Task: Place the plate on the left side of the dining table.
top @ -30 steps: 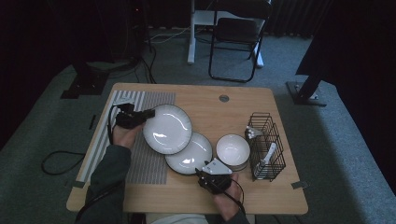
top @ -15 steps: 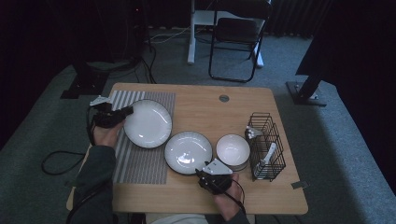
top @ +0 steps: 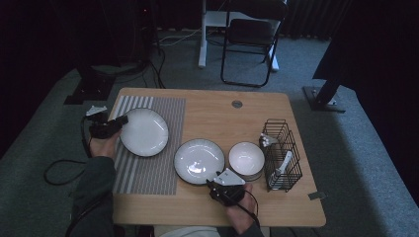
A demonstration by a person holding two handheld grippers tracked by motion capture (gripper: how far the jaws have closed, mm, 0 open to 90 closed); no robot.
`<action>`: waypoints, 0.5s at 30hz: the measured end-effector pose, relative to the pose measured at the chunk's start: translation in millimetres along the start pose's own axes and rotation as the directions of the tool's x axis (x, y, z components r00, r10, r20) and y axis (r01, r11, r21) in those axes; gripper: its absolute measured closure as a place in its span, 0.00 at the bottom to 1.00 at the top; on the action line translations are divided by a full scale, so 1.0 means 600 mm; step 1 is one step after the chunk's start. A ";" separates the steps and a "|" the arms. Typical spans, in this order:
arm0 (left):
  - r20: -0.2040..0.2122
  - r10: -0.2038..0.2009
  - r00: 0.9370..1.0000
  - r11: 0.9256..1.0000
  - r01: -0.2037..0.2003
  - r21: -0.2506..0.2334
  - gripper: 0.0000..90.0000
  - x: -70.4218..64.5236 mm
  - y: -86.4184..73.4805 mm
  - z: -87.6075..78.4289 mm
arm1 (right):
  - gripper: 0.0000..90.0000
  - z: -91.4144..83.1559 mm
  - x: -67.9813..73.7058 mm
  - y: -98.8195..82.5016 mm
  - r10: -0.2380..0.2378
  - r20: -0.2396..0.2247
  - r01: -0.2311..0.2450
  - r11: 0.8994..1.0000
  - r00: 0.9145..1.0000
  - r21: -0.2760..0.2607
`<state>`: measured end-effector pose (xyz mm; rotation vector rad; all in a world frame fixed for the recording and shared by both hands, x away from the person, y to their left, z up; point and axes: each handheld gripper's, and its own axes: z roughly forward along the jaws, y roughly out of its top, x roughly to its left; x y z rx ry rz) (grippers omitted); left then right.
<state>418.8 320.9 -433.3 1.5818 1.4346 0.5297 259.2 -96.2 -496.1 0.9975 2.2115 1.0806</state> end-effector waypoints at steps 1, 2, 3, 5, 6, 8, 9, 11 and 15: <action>-0.002 -0.004 1.000 1.000 0.004 0.008 0.93 0.003 -0.001 0.001 | 0.59 0.000 0.000 0.000 -0.001 -0.001 0.001 1.000 1.000 0.000; -0.002 -0.010 1.000 1.000 0.010 0.011 0.93 0.005 -0.002 0.002 | 0.59 0.000 0.000 0.000 -0.001 -0.001 0.001 1.000 1.000 0.000; -0.005 -0.014 1.000 1.000 0.014 0.014 0.93 0.007 -0.004 0.004 | 0.59 0.000 0.000 0.000 -0.002 -0.001 0.002 1.000 1.000 0.000; -0.009 -0.022 1.000 1.000 0.022 0.018 0.93 0.011 -0.007 0.007 | 0.59 0.000 0.000 0.000 -0.004 0.000 0.004 1.000 1.000 -0.001; -0.012 -0.028 1.000 0.999 0.029 0.021 0.93 0.013 -0.009 0.009 | 0.59 0.000 0.001 0.000 -0.003 -0.001 0.003 1.000 1.000 -0.002; -0.015 -0.037 0.999 0.999 0.038 0.026 0.93 0.018 -0.011 0.012 | 0.59 0.000 0.001 0.000 -0.003 -0.001 0.003 1.000 1.000 0.000; -0.015 -0.037 0.999 0.999 0.038 0.026 0.93 0.018 -0.011 0.012 | 0.59 0.000 0.001 0.000 -0.003 -0.001 0.003 1.000 1.000 0.000; -0.017 -0.036 0.999 0.999 0.037 0.033 0.93 0.022 -0.011 0.014 | 0.59 0.000 -0.001 -0.001 -0.003 -0.003 0.003 1.000 1.000 0.003; -0.029 -0.033 0.999 0.999 0.034 0.041 0.93 0.024 -0.013 0.019 | 0.58 0.000 -0.001 -0.001 -0.002 -0.003 0.002 1.000 1.000 0.003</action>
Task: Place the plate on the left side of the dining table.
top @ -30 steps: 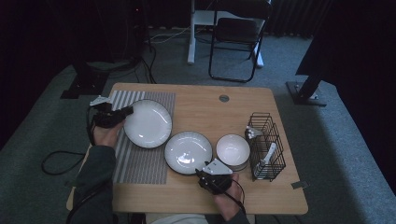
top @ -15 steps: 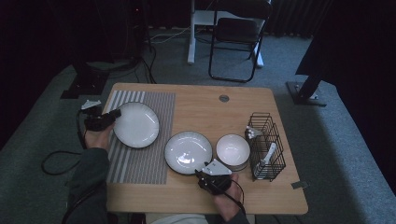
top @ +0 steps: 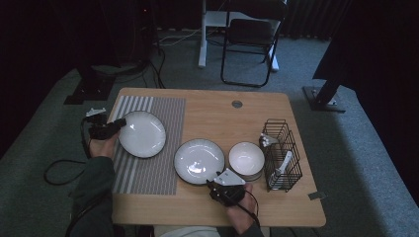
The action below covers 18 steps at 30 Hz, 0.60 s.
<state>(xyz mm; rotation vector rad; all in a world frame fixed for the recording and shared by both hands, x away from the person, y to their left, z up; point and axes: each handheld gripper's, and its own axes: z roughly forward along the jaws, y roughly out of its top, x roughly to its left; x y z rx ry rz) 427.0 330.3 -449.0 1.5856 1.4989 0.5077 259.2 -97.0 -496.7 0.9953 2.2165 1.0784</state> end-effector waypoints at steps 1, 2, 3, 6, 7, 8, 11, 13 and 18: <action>-0.012 0.008 1.000 1.000 -0.008 0.006 0.93 0.001 -0.001 0.002 | 0.58 0.000 0.000 0.000 -0.001 0.000 0.001 1.000 1.000 0.000; -0.026 0.018 0.999 1.000 -0.017 0.015 0.93 0.002 -0.003 0.005 | 0.58 0.000 0.001 0.000 -0.001 0.000 0.001 1.000 1.000 0.001; -0.035 0.020 0.999 1.000 -0.019 0.020 0.93 0.005 -0.005 0.008 | 0.58 0.000 0.001 0.000 -0.003 0.000 0.003 1.000 1.000 0.001; -0.073 0.033 0.997 0.999 -0.031 0.037 0.94 0.016 -0.013 0.014 | 0.58 -0.001 0.001 -0.001 -0.002 -0.002 0.002 1.000 1.000 0.002; -0.078 0.029 0.997 0.999 -0.025 0.043 0.94 0.021 -0.017 0.016 | 0.58 -0.001 0.001 -0.001 -0.002 -0.003 0.002 1.000 1.000 0.002; -0.081 0.029 0.996 0.999 -0.025 0.045 0.94 0.025 -0.020 0.017 | 0.58 -0.001 0.000 -0.002 -0.003 -0.001 0.003 1.000 1.000 0.001; -0.115 0.057 0.992 0.995 -0.048 0.083 0.91 0.031 -0.029 0.024 | 0.58 -0.001 0.000 -0.003 -0.002 -0.002 0.002 1.000 1.000 0.001; -0.126 0.062 0.990 0.993 -0.048 0.109 0.89 0.039 -0.033 0.028 | 0.58 -0.001 0.000 -0.004 -0.001 -0.002 0.001 1.000 1.000 0.004; -0.146 0.083 0.986 0.986 -0.060 0.158 0.84 0.048 -0.043 0.038 | 0.58 -0.002 0.001 -0.005 -0.005 -0.008 0.005 1.000 1.000 0.002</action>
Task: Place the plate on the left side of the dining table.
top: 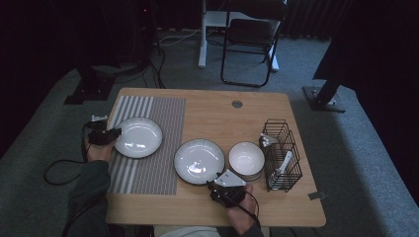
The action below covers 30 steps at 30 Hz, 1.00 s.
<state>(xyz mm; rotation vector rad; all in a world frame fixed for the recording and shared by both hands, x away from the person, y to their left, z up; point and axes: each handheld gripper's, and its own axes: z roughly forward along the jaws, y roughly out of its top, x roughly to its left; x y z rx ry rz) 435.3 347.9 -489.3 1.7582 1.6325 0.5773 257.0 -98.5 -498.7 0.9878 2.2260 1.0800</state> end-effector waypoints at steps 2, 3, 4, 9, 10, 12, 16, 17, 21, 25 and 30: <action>-0.017 0.002 1.000 0.999 -0.002 0.033 0.82 0.004 -0.007 0.008 | 0.58 0.000 0.001 -0.002 -0.004 -0.004 0.004 1.000 1.000 0.001; -0.023 -0.001 1.000 1.000 0.001 0.030 0.80 0.006 -0.009 0.008 | 0.58 -0.001 0.000 -0.003 -0.002 -0.013 0.002 1.000 1.000 -0.002; -0.027 -0.008 1.000 1.000 0.008 0.022 0.78 0.008 -0.011 0.006 | 0.58 -0.001 -0.001 -0.004 0.005 -0.027 -0.005 1.000 1.000 -0.003; -0.059 0.005 0.998 1.000 -0.006 -0.011 0.73 0.007 -0.006 -0.012 | 0.58 -0.008 -0.011 -0.009 0.023 -0.045 -0.023 1.000 0.999 0.001; -0.061 0.007 0.998 1.000 -0.008 -0.021 0.72 0.005 -0.005 -0.015 | 0.58 -0.010 -0.013 -0.011 0.025 -0.048 -0.024 1.000 0.999 0.002; -0.062 0.008 0.998 0.999 -0.011 -0.036 0.71 0.002 -0.001 -0.022 | 0.58 -0.012 -0.016 -0.014 0.028 -0.051 -0.027 1.000 0.998 0.005; -0.056 0.009 0.998 0.998 -0.012 -0.054 0.68 -0.005 0.005 -0.032 | 0.57 -0.015 -0.019 -0.016 0.021 -0.047 -0.021 1.000 0.999 0.017; -0.053 0.013 0.999 0.998 -0.017 -0.058 0.68 -0.007 0.006 -0.035 | 0.57 -0.017 -0.020 -0.016 0.021 -0.050 -0.020 1.000 0.999 0.017; -0.042 0.042 0.998 0.996 -0.045 -0.072 0.68 -0.023 0.013 -0.045 | 0.56 -0.018 -0.026 -0.014 0.022 -0.058 -0.021 1.000 0.998 0.022; -0.012 0.070 0.997 0.993 -0.071 -0.092 0.67 -0.042 0.021 -0.053 | 0.56 -0.019 -0.028 -0.016 0.007 -0.063 -0.004 0.999 0.998 0.036; 0.045 0.111 0.993 0.988 -0.105 -0.110 0.67 -0.069 0.033 -0.058 | 0.54 -0.016 -0.030 -0.024 -0.016 -0.097 0.023 0.998 0.995 0.063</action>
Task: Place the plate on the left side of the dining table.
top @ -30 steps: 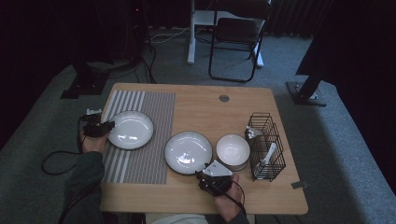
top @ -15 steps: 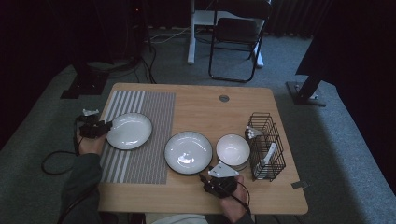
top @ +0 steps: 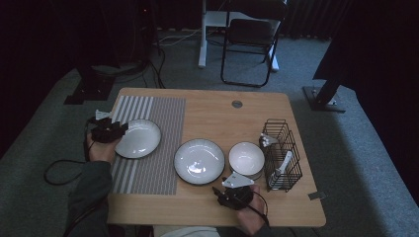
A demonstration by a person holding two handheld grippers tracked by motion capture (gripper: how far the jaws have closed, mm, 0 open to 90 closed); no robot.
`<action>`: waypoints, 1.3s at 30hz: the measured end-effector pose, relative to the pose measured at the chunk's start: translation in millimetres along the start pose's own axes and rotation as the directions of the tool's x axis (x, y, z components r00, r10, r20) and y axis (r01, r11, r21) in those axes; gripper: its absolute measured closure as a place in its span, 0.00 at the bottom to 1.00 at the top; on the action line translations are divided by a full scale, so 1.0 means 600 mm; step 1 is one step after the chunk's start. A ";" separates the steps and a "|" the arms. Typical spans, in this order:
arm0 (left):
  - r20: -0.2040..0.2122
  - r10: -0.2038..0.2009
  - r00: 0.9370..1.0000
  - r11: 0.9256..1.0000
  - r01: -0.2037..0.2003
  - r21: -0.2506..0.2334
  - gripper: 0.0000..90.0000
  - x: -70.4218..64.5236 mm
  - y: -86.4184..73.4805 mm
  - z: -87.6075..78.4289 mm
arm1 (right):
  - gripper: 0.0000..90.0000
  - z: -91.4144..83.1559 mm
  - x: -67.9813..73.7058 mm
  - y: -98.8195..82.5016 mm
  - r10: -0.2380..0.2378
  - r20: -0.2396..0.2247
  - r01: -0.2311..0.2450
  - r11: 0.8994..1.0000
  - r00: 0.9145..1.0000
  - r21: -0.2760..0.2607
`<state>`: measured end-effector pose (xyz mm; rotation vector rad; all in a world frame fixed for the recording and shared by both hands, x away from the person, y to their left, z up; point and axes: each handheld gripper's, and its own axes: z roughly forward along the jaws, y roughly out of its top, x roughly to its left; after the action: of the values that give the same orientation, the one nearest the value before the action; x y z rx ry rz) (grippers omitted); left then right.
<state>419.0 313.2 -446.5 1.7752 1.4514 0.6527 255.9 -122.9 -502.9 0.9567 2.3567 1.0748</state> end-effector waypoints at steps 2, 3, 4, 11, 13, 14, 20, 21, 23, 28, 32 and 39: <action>0.017 0.015 1.000 1.000 -0.014 -0.006 0.67 -0.010 0.006 0.000 | 0.54 0.001 0.001 -0.003 -0.016 -0.015 0.016 1.000 1.000 0.014; 0.028 0.017 0.999 1.000 -0.017 -0.009 0.67 -0.015 0.008 0.001 | 0.53 0.001 0.000 -0.004 -0.020 -0.026 0.021 1.000 0.999 0.017; 0.038 0.019 0.999 1.000 -0.019 -0.011 0.67 -0.019 0.010 0.002 | 0.53 0.001 0.000 -0.005 -0.023 -0.036 0.024 1.000 0.999 0.020; 0.096 0.043 0.994 0.999 -0.041 -0.020 0.66 -0.047 0.020 0.004 | 0.52 0.006 -0.005 -0.015 -0.041 -0.047 0.044 0.998 0.998 0.050; 0.111 0.057 0.992 0.998 -0.054 -0.031 0.66 -0.054 0.023 0.003 | 0.52 0.009 -0.006 -0.019 -0.035 -0.049 0.037 0.998 0.998 0.048; 0.121 0.073 0.990 0.997 -0.069 -0.033 0.66 -0.060 0.025 0.002 | 0.52 0.010 -0.006 -0.021 -0.030 -0.051 0.033 0.998 0.998 0.048; 0.153 0.103 0.983 0.994 -0.095 -0.058 0.66 -0.082 0.036 -0.001 | 0.52 0.014 -0.007 -0.026 -0.015 -0.051 0.017 0.999 0.999 0.047; 0.159 0.107 0.981 0.993 -0.099 -0.060 0.66 -0.086 0.038 -0.001 | 0.52 0.014 -0.008 -0.027 -0.014 -0.050 0.016 0.999 0.999 0.049; 0.177 0.117 0.977 0.992 -0.107 -0.063 0.66 -0.095 0.041 -0.003 | 0.52 0.014 -0.009 -0.028 -0.007 -0.050 0.010 0.999 0.999 0.048; 0.209 0.145 0.967 0.988 -0.132 -0.077 0.66 -0.115 0.049 -0.006 | 0.51 0.016 -0.009 -0.031 -0.006 -0.051 0.008 0.999 0.999 0.046; 0.231 0.172 0.958 0.984 -0.156 -0.084 0.66 -0.134 0.054 -0.005 | 0.51 0.017 -0.008 -0.031 0.000 -0.053 0.002 0.999 0.999 0.043; 0.270 0.198 0.942 0.979 -0.179 -0.093 0.65 -0.164 0.061 -0.002 | 0.49 0.018 -0.009 -0.034 0.020 -0.057 -0.018 0.999 0.998 0.033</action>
<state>417.1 214.6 -410.2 1.8829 1.0682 0.5161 256.9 -131.2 -525.2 0.9739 2.4230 1.0876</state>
